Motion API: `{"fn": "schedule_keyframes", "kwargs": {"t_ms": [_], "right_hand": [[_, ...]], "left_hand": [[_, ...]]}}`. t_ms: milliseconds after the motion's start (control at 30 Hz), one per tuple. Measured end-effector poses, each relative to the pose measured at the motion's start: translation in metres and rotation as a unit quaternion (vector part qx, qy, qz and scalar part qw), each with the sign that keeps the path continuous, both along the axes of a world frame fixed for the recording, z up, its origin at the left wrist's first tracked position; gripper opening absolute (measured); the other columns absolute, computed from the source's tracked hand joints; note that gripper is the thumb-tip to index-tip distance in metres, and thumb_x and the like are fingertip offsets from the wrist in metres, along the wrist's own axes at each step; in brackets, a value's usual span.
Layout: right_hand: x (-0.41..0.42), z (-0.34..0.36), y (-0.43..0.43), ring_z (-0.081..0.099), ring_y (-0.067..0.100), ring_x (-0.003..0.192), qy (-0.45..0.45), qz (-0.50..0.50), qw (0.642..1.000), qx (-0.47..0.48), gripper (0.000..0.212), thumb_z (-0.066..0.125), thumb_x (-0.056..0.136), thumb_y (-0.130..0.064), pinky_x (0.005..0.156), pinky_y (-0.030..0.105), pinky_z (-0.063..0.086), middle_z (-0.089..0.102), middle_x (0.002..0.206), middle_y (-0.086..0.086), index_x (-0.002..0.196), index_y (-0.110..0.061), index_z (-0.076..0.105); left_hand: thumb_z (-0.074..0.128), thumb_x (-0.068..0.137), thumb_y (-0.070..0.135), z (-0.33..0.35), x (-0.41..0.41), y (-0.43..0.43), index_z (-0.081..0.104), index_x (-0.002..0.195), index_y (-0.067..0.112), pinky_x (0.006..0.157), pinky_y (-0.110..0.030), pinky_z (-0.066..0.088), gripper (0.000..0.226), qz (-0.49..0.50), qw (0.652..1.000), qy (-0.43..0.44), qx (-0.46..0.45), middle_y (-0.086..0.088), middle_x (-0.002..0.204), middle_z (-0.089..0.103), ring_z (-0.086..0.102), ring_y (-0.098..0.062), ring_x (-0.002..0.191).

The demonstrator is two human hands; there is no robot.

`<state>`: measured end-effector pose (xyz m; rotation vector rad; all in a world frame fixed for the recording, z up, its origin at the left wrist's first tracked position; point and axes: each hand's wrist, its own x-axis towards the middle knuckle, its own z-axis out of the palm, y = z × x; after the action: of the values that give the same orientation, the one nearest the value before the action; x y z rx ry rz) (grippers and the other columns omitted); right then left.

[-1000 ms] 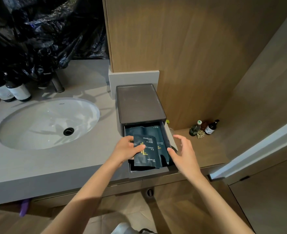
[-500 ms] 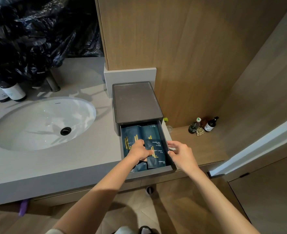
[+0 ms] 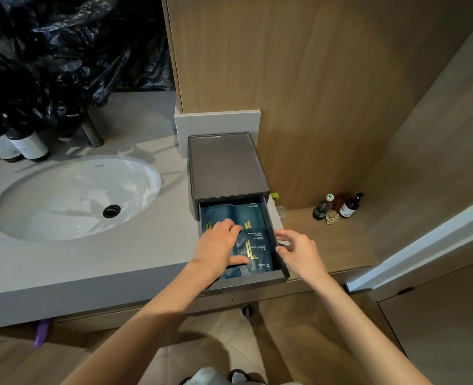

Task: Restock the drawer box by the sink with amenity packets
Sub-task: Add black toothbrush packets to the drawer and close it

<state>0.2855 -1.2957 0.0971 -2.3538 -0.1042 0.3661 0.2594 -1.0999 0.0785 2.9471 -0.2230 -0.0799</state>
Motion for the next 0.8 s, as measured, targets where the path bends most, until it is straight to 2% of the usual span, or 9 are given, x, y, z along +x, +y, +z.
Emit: {"fn": "schedule_keyframes", "kwargs": {"t_ms": [67,133,200,400,500,600,700,800], "right_hand": [[0.0,0.001,0.0,0.065,0.013,0.099,0.001,0.006,1.0,-0.002,0.041,0.059,0.091,-0.007,0.087,0.021,0.045,0.063,0.127,-0.002,0.131,-0.018,0.057],[0.0,0.002,0.0,0.064,0.012,0.097,-0.001,0.011,1.0,-0.004,0.041,0.059,0.091,-0.006,0.086,0.02,0.045,0.063,0.127,-0.002,0.131,-0.018,0.057],[0.001,0.002,-0.001,0.065,0.014,0.101,-0.003,0.013,1.0,-0.005,0.042,0.059,0.091,-0.006,0.089,0.022,0.046,0.063,0.127,-0.001,0.131,-0.019,0.057],[-0.001,0.004,0.0,0.065,0.015,0.103,-0.007,0.016,1.0,0.005,0.042,0.057,0.091,-0.002,0.092,0.026,0.047,0.063,0.128,0.0,0.13,-0.018,0.059],[-0.001,0.003,-0.001,0.064,0.012,0.094,-0.014,0.021,1.0,0.011,0.041,0.057,0.09,0.0,0.087,0.018,0.043,0.064,0.127,0.001,0.128,-0.016,0.06],[0.0,0.002,-0.002,0.064,0.017,0.107,-0.01,0.022,1.0,0.009,0.042,0.058,0.091,-0.002,0.091,0.022,0.044,0.062,0.13,0.002,0.131,-0.015,0.058],[0.001,0.0,-0.003,0.064,0.018,0.108,-0.009,0.026,1.0,0.011,0.043,0.059,0.09,-0.003,0.093,0.024,0.044,0.062,0.13,0.002,0.131,-0.015,0.057],[0.002,-0.001,-0.004,0.065,0.018,0.103,-0.013,0.027,1.0,0.01,0.043,0.059,0.09,-0.003,0.096,0.027,0.046,0.063,0.128,0.003,0.132,-0.015,0.057]], "left_hand": [[0.06,0.08,0.058,0.001,-0.004,0.009,0.026,0.149,0.017,0.118,-0.038,0.021,0.088,-0.038,0.998,0.044,0.005,-0.005,0.156,0.025,0.021,-0.025,0.144],[0.055,0.081,0.061,-0.001,-0.005,0.013,0.011,0.153,0.021,0.12,-0.042,0.006,0.093,-0.069,0.992,0.085,0.061,-0.004,0.161,0.005,0.001,-0.025,0.149],[0.049,0.084,0.063,-0.007,-0.006,0.013,0.002,0.153,0.022,0.12,-0.044,0.001,0.093,-0.089,0.983,0.107,0.122,-0.003,0.161,-0.004,-0.006,-0.026,0.148],[0.04,0.088,0.063,-0.011,-0.004,0.003,0.0,0.153,0.021,0.119,-0.046,0.001,0.087,-0.091,0.975,0.12,0.163,-0.002,0.161,-0.006,-0.008,-0.024,0.148],[0.04,0.088,0.062,-0.01,-0.003,0.001,0.0,0.153,0.022,0.119,-0.044,0.003,0.086,-0.094,0.975,0.13,0.155,-0.002,0.161,-0.007,-0.008,-0.024,0.148],[0.044,0.087,0.063,-0.005,-0.008,0.004,-0.002,0.153,0.021,0.12,-0.041,0.004,0.091,-0.072,0.982,0.12,0.129,-0.01,0.16,-0.012,-0.007,-0.027,0.148],[0.037,0.083,0.07,-0.002,-0.016,0.007,-0.008,0.152,0.014,0.119,-0.043,0.001,0.099,-0.019,0.977,0.105,0.183,-0.023,0.157,-0.012,-0.011,-0.036,0.146],[0.032,0.082,0.073,-0.003,-0.02,0.009,-0.009,0.151,0.01,0.119,-0.045,-0.001,0.102,0.013,0.967,0.129,0.219,-0.023,0.158,-0.003,-0.009,-0.036,0.147]]}}
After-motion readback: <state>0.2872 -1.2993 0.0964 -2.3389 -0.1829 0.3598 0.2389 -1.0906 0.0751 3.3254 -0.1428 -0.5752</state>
